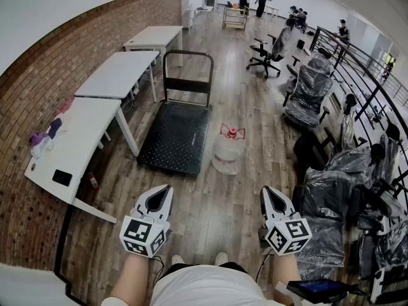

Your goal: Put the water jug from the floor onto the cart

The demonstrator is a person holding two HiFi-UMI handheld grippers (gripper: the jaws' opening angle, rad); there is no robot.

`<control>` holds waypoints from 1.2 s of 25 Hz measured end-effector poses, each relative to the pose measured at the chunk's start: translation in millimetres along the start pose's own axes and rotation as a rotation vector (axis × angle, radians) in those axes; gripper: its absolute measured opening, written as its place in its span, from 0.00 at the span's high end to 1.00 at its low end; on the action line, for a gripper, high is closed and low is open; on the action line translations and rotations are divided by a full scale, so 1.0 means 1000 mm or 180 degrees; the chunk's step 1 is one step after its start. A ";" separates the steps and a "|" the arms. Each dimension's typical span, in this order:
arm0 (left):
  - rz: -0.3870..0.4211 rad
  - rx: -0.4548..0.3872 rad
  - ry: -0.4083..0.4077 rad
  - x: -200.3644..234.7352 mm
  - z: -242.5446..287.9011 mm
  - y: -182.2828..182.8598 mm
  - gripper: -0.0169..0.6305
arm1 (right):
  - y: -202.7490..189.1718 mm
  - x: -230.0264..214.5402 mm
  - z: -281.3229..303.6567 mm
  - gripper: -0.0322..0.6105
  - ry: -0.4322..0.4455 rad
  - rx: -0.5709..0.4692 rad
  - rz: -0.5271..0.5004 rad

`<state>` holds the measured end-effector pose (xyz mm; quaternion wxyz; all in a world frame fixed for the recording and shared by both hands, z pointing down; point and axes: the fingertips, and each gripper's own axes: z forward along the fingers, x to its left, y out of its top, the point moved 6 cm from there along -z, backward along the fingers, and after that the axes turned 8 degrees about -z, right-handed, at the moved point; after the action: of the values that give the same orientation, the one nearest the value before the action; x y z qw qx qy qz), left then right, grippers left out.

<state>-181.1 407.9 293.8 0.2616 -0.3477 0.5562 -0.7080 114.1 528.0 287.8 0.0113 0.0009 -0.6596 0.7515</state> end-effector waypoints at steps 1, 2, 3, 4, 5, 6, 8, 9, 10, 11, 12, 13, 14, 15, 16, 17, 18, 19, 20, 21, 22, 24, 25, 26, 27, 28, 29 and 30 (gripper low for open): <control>0.0000 0.0008 -0.0003 -0.003 0.002 -0.001 0.97 | -0.001 -0.004 -0.002 0.95 -0.0008 0.0003 0.0006; 0.0001 0.0015 -0.0004 -0.006 0.004 -0.002 0.98 | -0.003 -0.007 -0.004 0.95 -0.0016 0.0005 0.0012; 0.0005 0.0021 -0.0003 -0.009 0.006 -0.002 0.97 | -0.004 -0.011 -0.006 0.95 -0.0021 0.0005 0.0020; 0.0011 0.0025 0.0003 -0.012 0.007 -0.003 0.97 | -0.005 -0.014 -0.007 0.95 -0.0022 0.0003 0.0027; 0.0020 0.0029 0.0013 -0.014 0.009 -0.003 0.97 | -0.006 -0.017 -0.008 0.95 -0.0019 0.0001 0.0033; 0.0026 0.0034 0.0023 -0.017 0.011 -0.004 0.97 | -0.007 -0.021 -0.008 0.95 -0.0014 0.0001 0.0041; 0.0026 0.0052 0.0041 -0.024 0.015 -0.006 0.97 | -0.012 -0.030 -0.010 0.95 -0.0004 0.0005 0.0068; 0.0026 0.0065 0.0051 -0.028 0.019 -0.007 0.97 | -0.015 -0.036 -0.012 0.95 0.0000 0.0004 0.0087; 0.0030 0.0076 0.0065 -0.033 0.022 -0.008 0.97 | -0.017 -0.042 -0.013 0.95 0.0003 -0.0001 0.0106; 0.0043 0.0084 0.0085 -0.038 0.026 -0.009 0.97 | -0.020 -0.049 -0.014 0.95 0.0007 -0.0009 0.0122; 0.0062 0.0088 0.0112 -0.042 0.029 -0.009 0.97 | -0.022 -0.056 -0.015 0.95 0.0012 -0.0016 0.0133; 0.0080 0.0091 0.0144 -0.047 0.032 -0.010 0.97 | -0.024 -0.064 -0.016 0.95 0.0017 -0.0019 0.0139; 0.0096 0.0095 0.0178 -0.051 0.035 -0.010 0.97 | -0.027 -0.073 -0.018 0.95 0.0022 -0.0019 0.0146; 0.0114 0.0104 0.0213 -0.055 0.036 -0.011 0.97 | -0.030 -0.081 -0.019 0.95 0.0028 -0.0019 0.0155; 0.0135 0.0115 0.0252 -0.058 0.036 -0.011 0.98 | -0.033 -0.088 -0.020 0.95 0.0032 -0.0017 0.0170; 0.0154 0.0129 0.0292 -0.061 0.037 -0.012 0.97 | -0.035 -0.095 -0.019 0.95 0.0035 -0.0014 0.0196; 0.0166 0.0144 0.0326 -0.063 0.038 -0.012 0.97 | -0.038 -0.101 -0.019 0.95 0.0038 -0.0008 0.0234; 0.0167 0.0160 0.0350 -0.066 0.038 -0.013 0.97 | -0.040 -0.106 -0.018 0.95 0.0046 0.0002 0.0275; 0.0157 0.0176 0.0366 -0.068 0.039 -0.014 0.97 | -0.043 -0.109 -0.018 0.95 0.0062 0.0014 0.0308; 0.0142 0.0191 0.0378 -0.070 0.040 -0.015 0.97 | -0.044 -0.110 -0.018 0.95 0.0086 0.0029 0.0321; 0.0124 0.0204 0.0389 -0.072 0.041 -0.017 0.97 | -0.046 -0.110 -0.017 0.95 0.0114 0.0046 0.0318; 0.0104 0.0219 0.0396 -0.075 0.044 -0.018 0.97 | -0.048 -0.110 -0.015 0.95 0.0162 0.0072 0.0313; 0.0103 0.0225 0.0391 -0.076 0.046 -0.018 0.97 | -0.048 -0.111 -0.013 0.95 0.0178 0.0081 0.0321; 0.0101 0.0233 0.0381 -0.077 0.049 -0.019 0.97 | -0.049 -0.112 -0.010 0.95 0.0186 0.0089 0.0327; 0.0093 0.0245 0.0368 -0.078 0.053 -0.020 0.97 | -0.049 -0.114 -0.008 0.95 0.0187 0.0100 0.0330; 0.0079 0.0260 0.0358 -0.078 0.056 -0.021 0.97 | -0.050 -0.116 -0.006 0.95 0.0185 0.0115 0.0331; 0.0061 0.0278 0.0353 -0.076 0.059 -0.024 0.97 | -0.050 -0.117 -0.003 0.95 0.0182 0.0133 0.0335; 0.0039 0.0292 0.0349 -0.074 0.063 -0.026 0.97 | -0.052 -0.118 0.000 0.95 0.0178 0.0152 0.0337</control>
<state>-85.4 432.5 312.6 0.2508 -0.2927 0.5387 -0.7492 233.4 532.6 337.1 -0.0100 -0.0547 -0.6401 0.7663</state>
